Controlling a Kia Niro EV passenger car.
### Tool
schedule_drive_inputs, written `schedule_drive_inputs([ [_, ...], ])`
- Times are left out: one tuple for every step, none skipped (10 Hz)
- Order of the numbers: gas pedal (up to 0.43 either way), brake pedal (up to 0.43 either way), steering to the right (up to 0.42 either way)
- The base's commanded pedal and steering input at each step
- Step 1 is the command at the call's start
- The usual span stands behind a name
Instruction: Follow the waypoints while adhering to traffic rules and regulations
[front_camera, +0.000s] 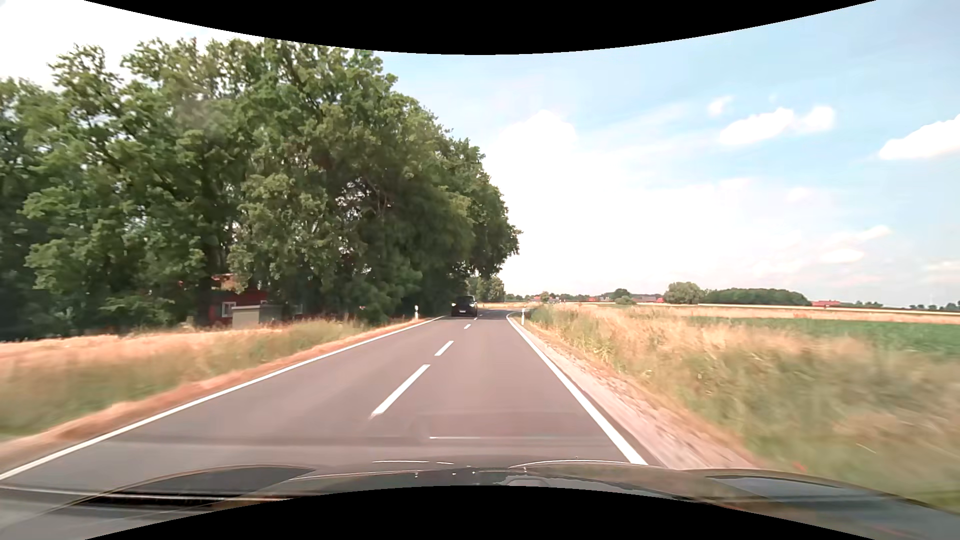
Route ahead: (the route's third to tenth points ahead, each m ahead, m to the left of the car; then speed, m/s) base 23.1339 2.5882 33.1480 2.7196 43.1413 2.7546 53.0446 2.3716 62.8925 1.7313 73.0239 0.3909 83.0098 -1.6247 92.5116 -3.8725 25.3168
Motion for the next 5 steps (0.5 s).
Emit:
schedule_drive_inputs([
  [0.177,0.000,-0.002],
  [0.177,0.000,-0.002],
  [0.177,0.000,-0.002],
  [0.177,0.000,-0.004],
  [0.177,0.000,-0.005],
])
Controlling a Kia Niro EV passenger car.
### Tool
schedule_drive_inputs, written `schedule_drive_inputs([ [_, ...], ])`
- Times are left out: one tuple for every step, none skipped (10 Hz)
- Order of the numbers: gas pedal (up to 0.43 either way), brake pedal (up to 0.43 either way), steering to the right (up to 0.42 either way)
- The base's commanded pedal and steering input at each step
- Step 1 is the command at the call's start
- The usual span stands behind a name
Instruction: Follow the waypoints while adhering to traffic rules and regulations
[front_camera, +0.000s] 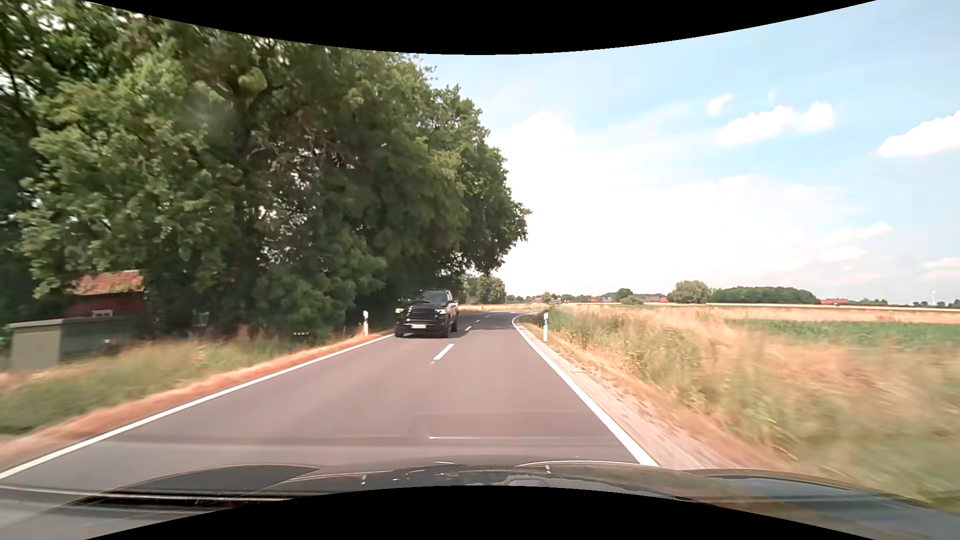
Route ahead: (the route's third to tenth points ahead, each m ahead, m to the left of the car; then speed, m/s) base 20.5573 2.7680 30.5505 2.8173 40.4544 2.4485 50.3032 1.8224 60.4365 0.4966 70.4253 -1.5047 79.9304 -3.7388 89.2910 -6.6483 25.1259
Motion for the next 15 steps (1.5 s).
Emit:
schedule_drive_inputs([
  [0.177,0.000,-0.005],
  [0.177,0.000,-0.004],
  [0.177,0.000,-0.002],
  [0.177,0.000,0.000],
  [0.177,0.000,0.003],
  [0.177,0.000,0.006],
  [0.177,0.000,0.010],
  [0.177,0.000,0.013],
  [0.169,0.000,0.017],
  [0.138,0.000,0.020],
  [0.130,0.000,0.021],
  [0.130,0.000,0.021],
  [0.118,0.000,0.022],
  [0.118,0.000,0.026],
  [0.118,0.000,0.027],
])
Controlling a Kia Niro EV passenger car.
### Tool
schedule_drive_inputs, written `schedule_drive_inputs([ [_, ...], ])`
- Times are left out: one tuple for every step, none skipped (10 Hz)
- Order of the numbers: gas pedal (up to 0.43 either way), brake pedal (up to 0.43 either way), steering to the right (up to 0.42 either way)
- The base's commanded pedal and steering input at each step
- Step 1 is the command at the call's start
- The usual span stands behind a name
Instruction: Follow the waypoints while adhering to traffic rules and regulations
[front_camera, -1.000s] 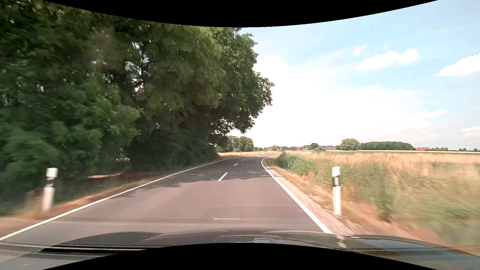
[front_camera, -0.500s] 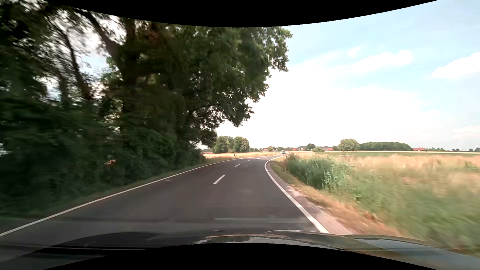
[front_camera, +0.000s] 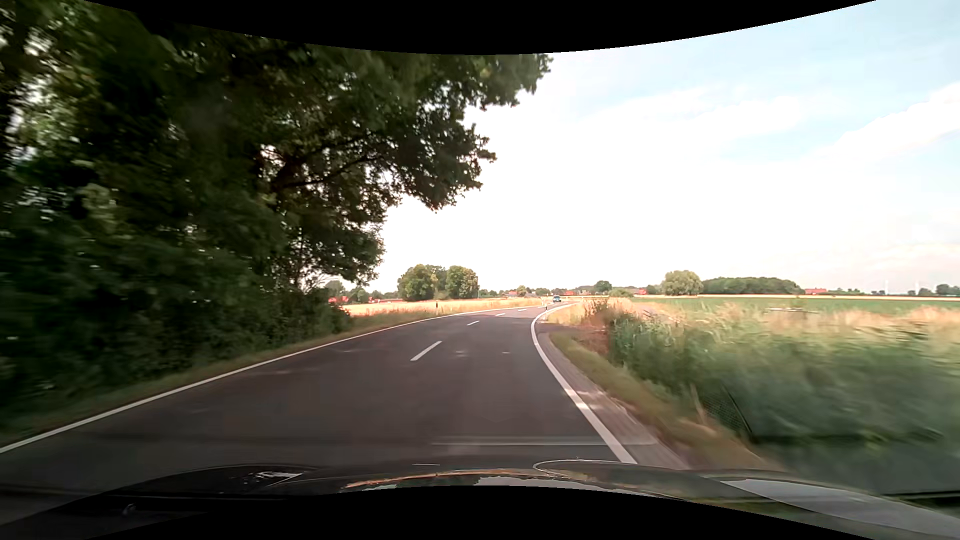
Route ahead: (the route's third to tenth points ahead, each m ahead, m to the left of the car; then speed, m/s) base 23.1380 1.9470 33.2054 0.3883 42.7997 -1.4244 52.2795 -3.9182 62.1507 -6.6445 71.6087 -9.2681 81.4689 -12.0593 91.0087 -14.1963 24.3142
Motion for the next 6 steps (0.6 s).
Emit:
schedule_drive_inputs([
  [0.118,0.000,0.027],
  [0.118,0.000,0.022],
  [0.118,0.000,0.021],
  [0.118,0.000,0.023],
  [0.118,0.000,0.025],
  [0.118,0.000,0.032],
])
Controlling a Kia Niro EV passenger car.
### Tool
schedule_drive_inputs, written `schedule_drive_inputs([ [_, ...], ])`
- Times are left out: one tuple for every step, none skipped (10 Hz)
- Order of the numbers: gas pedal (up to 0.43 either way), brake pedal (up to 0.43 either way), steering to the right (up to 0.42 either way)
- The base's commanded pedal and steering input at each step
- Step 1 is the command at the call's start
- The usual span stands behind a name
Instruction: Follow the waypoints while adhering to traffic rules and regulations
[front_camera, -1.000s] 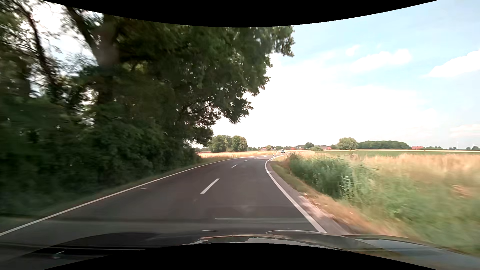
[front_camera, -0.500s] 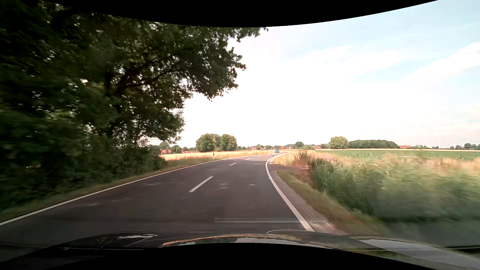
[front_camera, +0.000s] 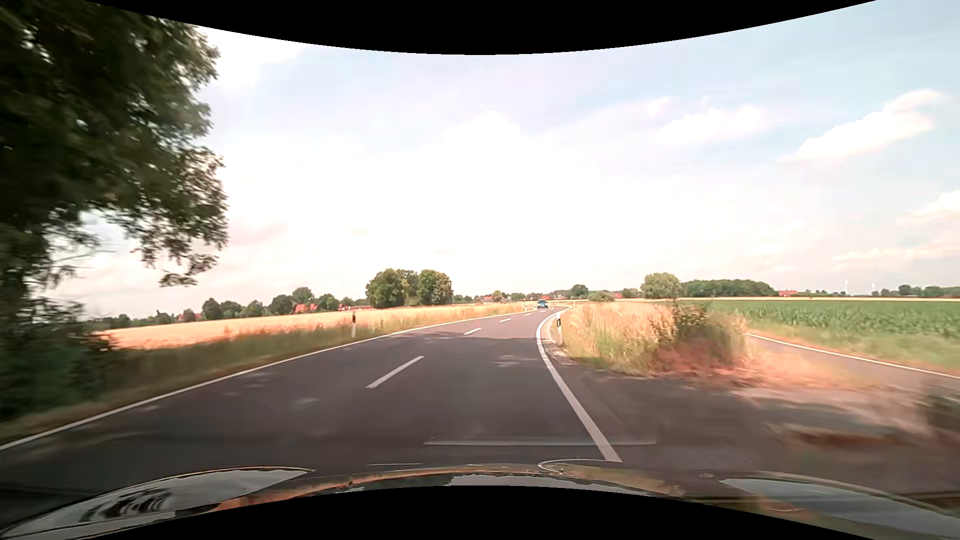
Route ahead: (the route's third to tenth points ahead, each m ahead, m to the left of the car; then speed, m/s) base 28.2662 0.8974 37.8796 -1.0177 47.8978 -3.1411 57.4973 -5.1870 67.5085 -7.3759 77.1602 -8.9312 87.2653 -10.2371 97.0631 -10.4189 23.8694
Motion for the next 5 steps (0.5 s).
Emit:
schedule_drive_inputs([
  [0.118,0.000,0.039],
  [0.150,0.000,0.039],
  [0.150,0.000,0.039],
  [0.150,0.000,0.038],
  [0.150,0.000,0.032],
])
